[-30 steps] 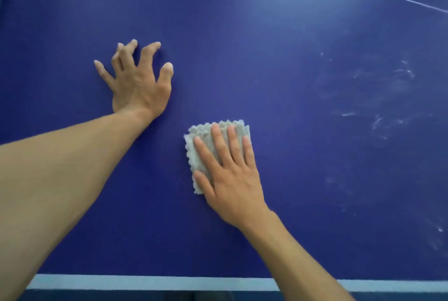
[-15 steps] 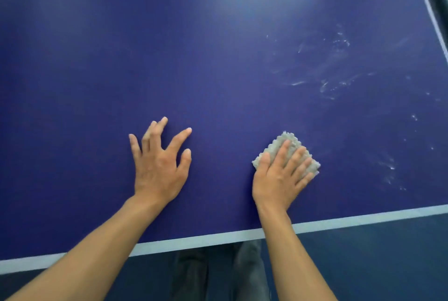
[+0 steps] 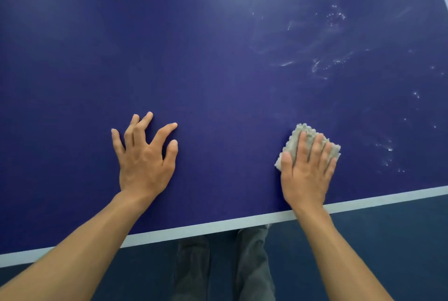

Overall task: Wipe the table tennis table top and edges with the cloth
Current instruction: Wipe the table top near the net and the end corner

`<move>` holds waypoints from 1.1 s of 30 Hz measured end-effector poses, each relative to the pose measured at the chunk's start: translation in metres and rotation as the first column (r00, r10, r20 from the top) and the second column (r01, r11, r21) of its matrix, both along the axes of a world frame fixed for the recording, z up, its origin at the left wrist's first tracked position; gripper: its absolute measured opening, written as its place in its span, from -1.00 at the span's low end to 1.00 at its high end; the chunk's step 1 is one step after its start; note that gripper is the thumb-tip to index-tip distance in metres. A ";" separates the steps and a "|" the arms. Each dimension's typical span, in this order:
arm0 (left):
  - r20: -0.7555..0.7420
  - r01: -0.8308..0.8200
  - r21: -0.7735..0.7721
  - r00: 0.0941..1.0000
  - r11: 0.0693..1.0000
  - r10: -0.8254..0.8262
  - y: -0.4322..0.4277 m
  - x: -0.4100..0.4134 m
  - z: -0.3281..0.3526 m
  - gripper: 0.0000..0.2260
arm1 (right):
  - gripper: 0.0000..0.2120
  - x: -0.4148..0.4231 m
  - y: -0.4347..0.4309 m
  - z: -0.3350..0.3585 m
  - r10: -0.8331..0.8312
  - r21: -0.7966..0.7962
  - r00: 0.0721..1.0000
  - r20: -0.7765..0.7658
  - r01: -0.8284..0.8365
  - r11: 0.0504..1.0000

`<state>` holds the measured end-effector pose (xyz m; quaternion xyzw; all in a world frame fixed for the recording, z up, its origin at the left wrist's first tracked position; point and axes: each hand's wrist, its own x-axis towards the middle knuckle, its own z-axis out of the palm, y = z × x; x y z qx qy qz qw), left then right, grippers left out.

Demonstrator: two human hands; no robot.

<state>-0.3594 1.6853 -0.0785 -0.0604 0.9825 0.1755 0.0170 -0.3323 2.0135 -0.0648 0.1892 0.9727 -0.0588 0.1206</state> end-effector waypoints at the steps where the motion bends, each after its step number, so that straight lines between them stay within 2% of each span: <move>1: -0.009 -0.016 0.018 1.000 1.000 0.017 0.003 -0.003 0.001 -0.56 | -0.33 -0.023 -0.004 -0.002 -0.106 -0.024 0.994 -0.015 0.106 0.994; 3: -0.039 -0.044 0.065 0.998 0.997 0.046 0.012 -0.014 0.004 -0.57 | -0.36 -0.061 -0.023 -0.005 -0.225 -0.062 0.973 -0.041 0.222 0.973; 4: -0.049 -0.053 0.074 0.997 0.996 0.056 0.018 -0.023 0.005 -0.59 | -0.36 -0.071 -0.037 -0.006 -0.210 -0.060 0.976 -0.059 0.206 0.977; 5: -0.044 -0.058 0.075 0.997 0.996 0.061 0.026 -0.033 0.005 -0.60 | -0.37 -0.073 -0.051 -0.006 -0.141 -0.049 0.986 -0.087 0.137 0.989; 7: -0.007 -0.084 0.071 0.996 0.994 0.085 0.044 -0.060 0.004 -0.62 | -0.38 -0.053 -0.075 -0.009 0.133 -0.016 0.980 -0.150 -0.137 0.990; 9: 0.031 -0.105 0.057 0.994 0.993 0.104 0.058 -0.088 0.003 -0.59 | -0.37 -0.011 -0.081 -0.011 0.388 -0.018 0.907 -0.165 -0.396 0.918; 11: 0.060 -0.092 0.052 0.994 0.994 0.089 0.077 -0.115 0.001 -0.58 | -0.37 0.026 -0.057 -0.014 0.470 -0.037 0.871 -0.141 -0.479 0.877; 14: 0.087 -0.107 -0.024 0.990 0.994 0.109 0.098 -0.132 -0.004 -0.58 | -0.36 0.049 0.003 -0.011 0.404 -0.015 0.911 -0.085 -0.407 0.913; 17: 0.064 -0.118 -0.090 0.990 0.989 0.124 0.101 -0.131 -0.007 -0.57 | -0.34 0.022 0.039 -0.003 0.308 -0.010 0.951 -0.021 -0.308 0.951; 19: 0.065 -0.120 -0.100 0.990 0.988 0.127 0.101 -0.132 -0.008 -0.58 | -0.32 -0.020 0.040 -0.002 0.176 -0.024 0.984 -0.013 -0.176 0.984; 21: 0.074 -0.123 -0.114 0.989 0.986 0.132 0.102 -0.133 -0.008 -0.58 | -0.30 -0.075 0.030 -0.004 -0.027 -0.051 0.999 -0.023 0.025 0.998; 23: 0.089 -0.127 -0.131 0.986 0.983 0.139 0.102 -0.134 -0.008 -0.57 | -0.29 -0.133 0.013 -0.007 -0.205 -0.104 0.978 -0.028 0.202 0.974; 24: 0.093 -0.128 -0.136 0.986 0.982 0.141 0.103 -0.135 -0.008 -0.56 | -0.30 -0.157 0.003 -0.008 -0.230 -0.120 0.973 -0.035 0.224 0.967; 26: 0.100 -0.131 -0.138 0.984 0.982 0.145 0.103 -0.135 -0.007 -0.56 | -0.31 -0.183 -0.022 -0.008 -0.111 -0.108 0.992 -0.051 0.105 0.989; 28: 0.106 -0.132 -0.141 0.983 0.981 0.148 0.103 -0.136 -0.007 -0.55 | -0.32 -0.178 -0.042 -0.008 0.140 -0.082 0.986 -0.094 -0.147 0.986; 31: 0.098 -0.136 -0.144 0.984 0.980 0.150 0.103 -0.137 -0.007 -0.55 | -0.35 -0.137 -0.031 -0.010 0.487 -0.047 0.864 -0.128 -0.496 0.867; 33: 0.090 -0.133 -0.146 0.985 0.980 0.147 0.103 -0.137 -0.007 -0.55 | -0.34 -0.114 0.005 -0.012 0.579 -0.035 0.807 -0.114 -0.586 0.810</move>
